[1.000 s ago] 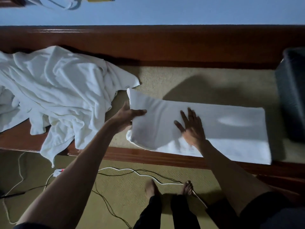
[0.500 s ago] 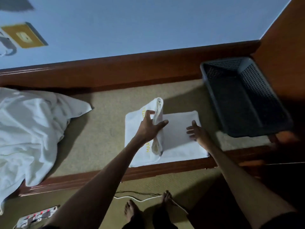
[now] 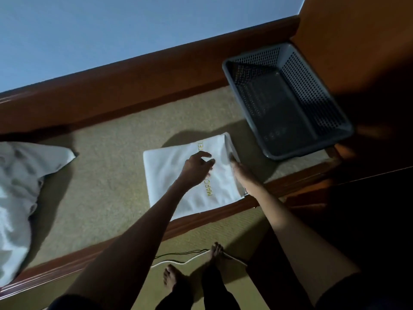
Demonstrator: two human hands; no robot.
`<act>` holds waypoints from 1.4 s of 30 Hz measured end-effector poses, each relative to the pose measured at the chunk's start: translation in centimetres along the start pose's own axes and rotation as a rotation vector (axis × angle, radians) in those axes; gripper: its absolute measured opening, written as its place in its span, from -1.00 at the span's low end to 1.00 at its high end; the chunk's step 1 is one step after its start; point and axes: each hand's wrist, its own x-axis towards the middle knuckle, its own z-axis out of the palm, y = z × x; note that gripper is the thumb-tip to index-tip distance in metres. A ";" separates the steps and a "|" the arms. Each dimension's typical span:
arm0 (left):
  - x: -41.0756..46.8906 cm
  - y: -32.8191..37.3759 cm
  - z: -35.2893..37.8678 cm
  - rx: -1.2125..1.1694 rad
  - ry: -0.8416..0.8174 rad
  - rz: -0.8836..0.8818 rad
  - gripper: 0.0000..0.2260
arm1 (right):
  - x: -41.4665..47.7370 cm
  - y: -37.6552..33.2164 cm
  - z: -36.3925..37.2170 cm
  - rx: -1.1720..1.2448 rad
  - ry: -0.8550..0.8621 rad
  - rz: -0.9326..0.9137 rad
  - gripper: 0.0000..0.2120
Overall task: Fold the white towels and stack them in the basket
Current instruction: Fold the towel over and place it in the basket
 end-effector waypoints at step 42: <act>-0.8 -13.5 -21.6 0.052 -0.009 -0.387 -0.49 | 2.8 -5.7 10.3 -0.589 0.066 -0.692 -0.76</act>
